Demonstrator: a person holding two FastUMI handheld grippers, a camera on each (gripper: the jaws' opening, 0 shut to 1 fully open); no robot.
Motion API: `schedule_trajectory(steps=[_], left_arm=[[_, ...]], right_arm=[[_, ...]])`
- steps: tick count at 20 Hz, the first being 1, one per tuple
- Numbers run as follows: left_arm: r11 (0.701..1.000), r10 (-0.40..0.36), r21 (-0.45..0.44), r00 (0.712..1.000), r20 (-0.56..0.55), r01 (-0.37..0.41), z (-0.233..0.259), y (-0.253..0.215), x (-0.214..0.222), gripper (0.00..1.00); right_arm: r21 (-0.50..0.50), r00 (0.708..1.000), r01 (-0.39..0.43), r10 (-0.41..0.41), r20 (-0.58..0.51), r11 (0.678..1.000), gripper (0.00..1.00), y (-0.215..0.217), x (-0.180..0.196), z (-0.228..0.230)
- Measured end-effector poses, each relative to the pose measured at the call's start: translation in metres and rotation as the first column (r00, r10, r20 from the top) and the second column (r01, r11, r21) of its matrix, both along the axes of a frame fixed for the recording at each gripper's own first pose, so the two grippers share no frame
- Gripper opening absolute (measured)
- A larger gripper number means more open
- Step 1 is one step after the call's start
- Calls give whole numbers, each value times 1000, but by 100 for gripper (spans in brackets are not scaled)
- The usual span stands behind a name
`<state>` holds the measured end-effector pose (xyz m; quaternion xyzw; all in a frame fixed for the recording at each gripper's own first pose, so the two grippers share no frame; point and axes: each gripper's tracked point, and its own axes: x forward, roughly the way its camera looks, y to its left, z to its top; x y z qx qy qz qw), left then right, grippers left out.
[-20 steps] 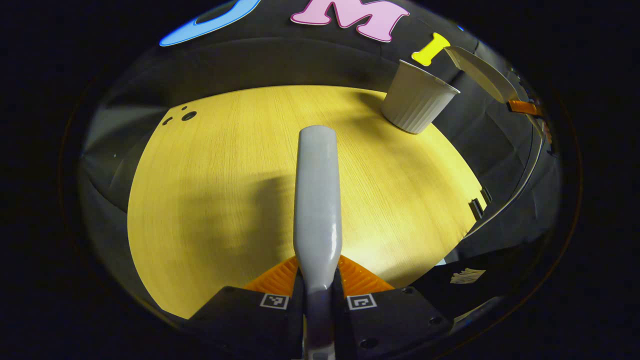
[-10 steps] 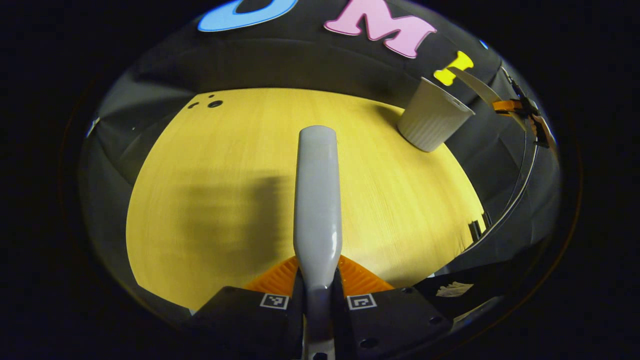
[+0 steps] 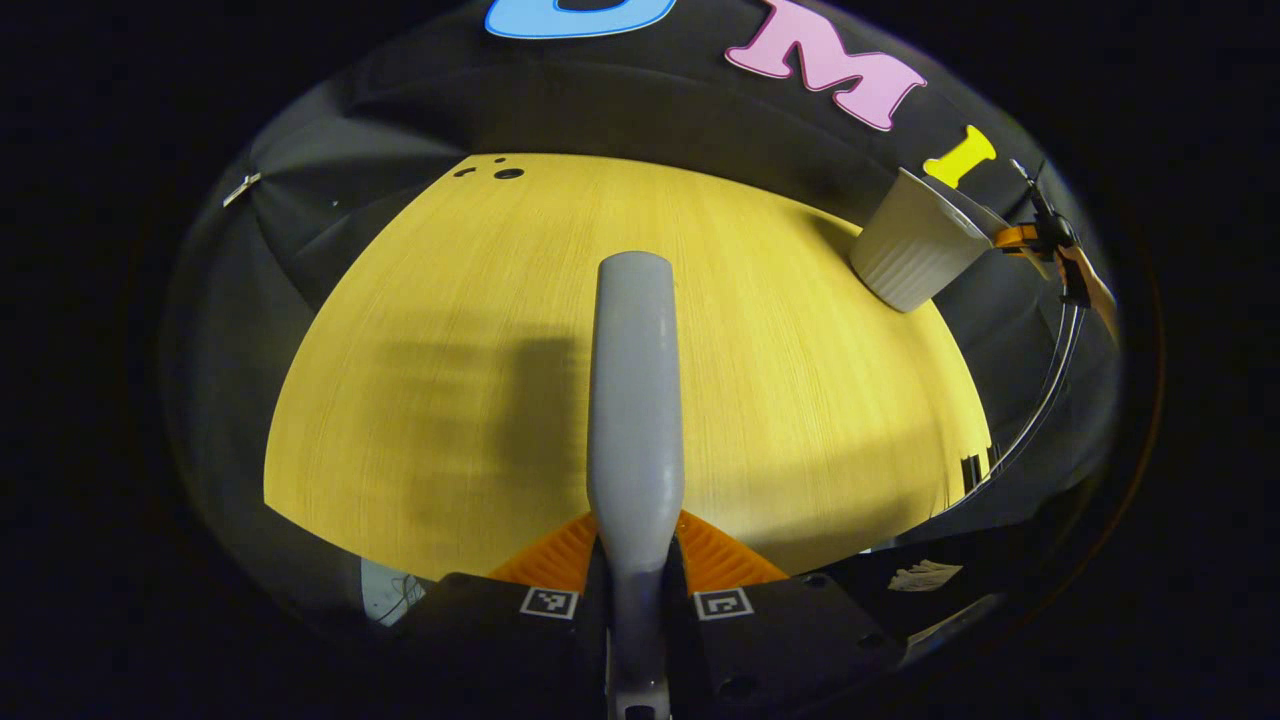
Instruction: Pick up the small broom and dustpan from the desktop, sweep the trash into the dustpan with the broom, and then empty the trash into the garbage bin.
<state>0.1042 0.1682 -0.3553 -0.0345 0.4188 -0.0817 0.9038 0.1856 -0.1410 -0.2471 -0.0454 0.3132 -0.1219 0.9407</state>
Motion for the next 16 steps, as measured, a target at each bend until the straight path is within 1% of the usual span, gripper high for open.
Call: schedule_trajectory(steps=[3, 4, 5, 6, 7, 8, 9, 10, 11, 12, 13, 14, 16], left_arm=[[1000, 23, -19, 1000, 1, -23, 2, -4, 1, 28], [1000, 22, -20, 1000, 1, -22, 3, -3, 1, 31], [1000, 18, -11, 1000, 0, -18, 2, -3, 0, 28], [1000, 12, 0, 1000, -2, -12, 2, -1, -1, 31], [1000, 4, 9, 1000, -4, -4, 1, -2, -3, 31], [1000, -2, 17, 1000, -7, 2, 0, -1, -3, 28], [1000, -9, 24, 1000, -13, 9, -2, 0, -5, 28], [999, -15, 31, 1000, -15, 16, -1, 2, -6, 28], [999, -21, 39, 1000, -16, 21, 0, 3, -4, 31], [998, -25, 49, 1000, -17, 26, 1, 5, -4, 28], [998, -28, 61, 999, -19, 29, 0, 8, -6, 28], [997, -33, 72, 999, -23, 34, 1, 10, -6, 28], [995, -42, 85, 999, -34, 45, 4, 13, -9, 28]], right_arm=[[-110, 999, 39, -36, 25, 993, 38, -7, 1, 2], [-158, 999, 39, -35, 30, 987, 38, -9, 2, 2], [-212, 999, 35, -30, 29, 977, 38, -11, 2, 3], [-276, 1000, 26, -21, 23, 961, 38, -14, 3, 3], [-348, 1000, 12, -7, 14, 937, 39, -14, 2, 5], [-417, 1000, -1, 3, 5, 909, 38, -16, 4, 6], [-477, 1000, -11, 14, 1, 879, 38, -17, 5, 8], [-521, 1000, -19, 22, -2, 853, 38, -18, 5, 11], [-554, 1000, -24, 24, -7, 832, 38, -20, 4, 16], [-582, 1000, -31, 23, -20, 813, 38, -24, -1, 22], [-613, 999, -36, 30, -21, 789, 38, -26, -4, 28], [-651, 999, -41, 30, -27, 758, 39, -28, -8, 32], [-731, 999, -51, 35, -37, 681, 38, -31, -16, 44]])
